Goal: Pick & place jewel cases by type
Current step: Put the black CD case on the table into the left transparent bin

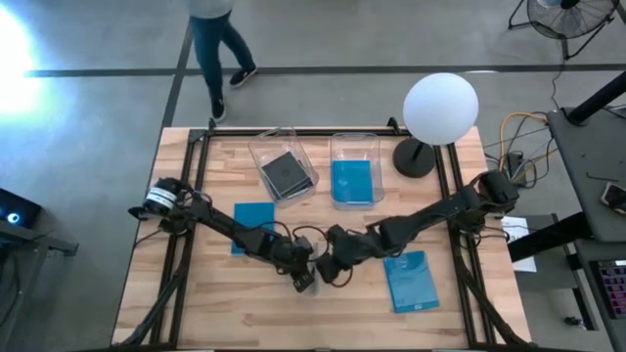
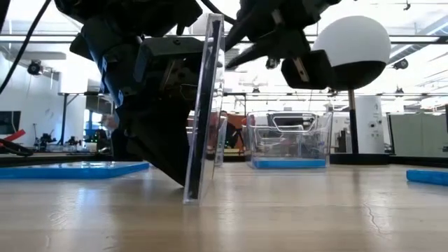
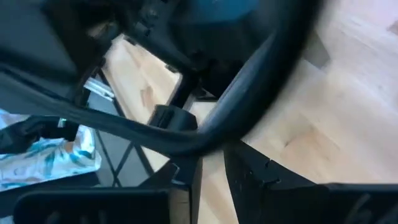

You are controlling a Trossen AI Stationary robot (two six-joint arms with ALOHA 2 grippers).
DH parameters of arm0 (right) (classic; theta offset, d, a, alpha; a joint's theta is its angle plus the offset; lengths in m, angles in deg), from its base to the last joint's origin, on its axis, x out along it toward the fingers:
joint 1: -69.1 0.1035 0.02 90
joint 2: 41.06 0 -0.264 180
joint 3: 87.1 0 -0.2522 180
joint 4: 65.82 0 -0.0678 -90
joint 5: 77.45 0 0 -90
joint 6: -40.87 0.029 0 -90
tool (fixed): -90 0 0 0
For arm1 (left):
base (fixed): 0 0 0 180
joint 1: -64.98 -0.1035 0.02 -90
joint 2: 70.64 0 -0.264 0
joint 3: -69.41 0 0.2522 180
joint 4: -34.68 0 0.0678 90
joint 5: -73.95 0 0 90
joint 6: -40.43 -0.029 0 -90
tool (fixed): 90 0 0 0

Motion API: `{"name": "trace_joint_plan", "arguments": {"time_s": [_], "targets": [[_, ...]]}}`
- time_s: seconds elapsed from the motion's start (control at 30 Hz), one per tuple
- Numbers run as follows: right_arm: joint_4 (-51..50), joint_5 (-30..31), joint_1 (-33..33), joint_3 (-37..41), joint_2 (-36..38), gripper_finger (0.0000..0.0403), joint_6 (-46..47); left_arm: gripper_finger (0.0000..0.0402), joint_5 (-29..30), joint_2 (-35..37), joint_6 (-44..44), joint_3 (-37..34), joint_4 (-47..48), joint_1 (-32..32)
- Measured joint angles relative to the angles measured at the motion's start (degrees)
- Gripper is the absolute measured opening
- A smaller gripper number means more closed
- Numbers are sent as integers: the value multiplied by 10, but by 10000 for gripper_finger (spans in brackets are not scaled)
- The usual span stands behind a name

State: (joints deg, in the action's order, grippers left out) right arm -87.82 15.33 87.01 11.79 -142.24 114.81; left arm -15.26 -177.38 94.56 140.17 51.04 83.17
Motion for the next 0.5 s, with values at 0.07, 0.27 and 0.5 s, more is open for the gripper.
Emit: {"name": "trace_joint_plan", "arguments": {"time_s": [0.07, 0.27, 0.5], "targets": [[-8, -4, -1, -7, -8, 59, 7, 0, 0, 0, 0, 0, 1, 2], [-11, -1, -1, -4, -8, 64, 35, 0, 7, 1, 0, 0, 3, 15], [-23, 4, -1, -7, -4, 141, 43, 0, 17, 1, 0, 0, 7, 20]]}}
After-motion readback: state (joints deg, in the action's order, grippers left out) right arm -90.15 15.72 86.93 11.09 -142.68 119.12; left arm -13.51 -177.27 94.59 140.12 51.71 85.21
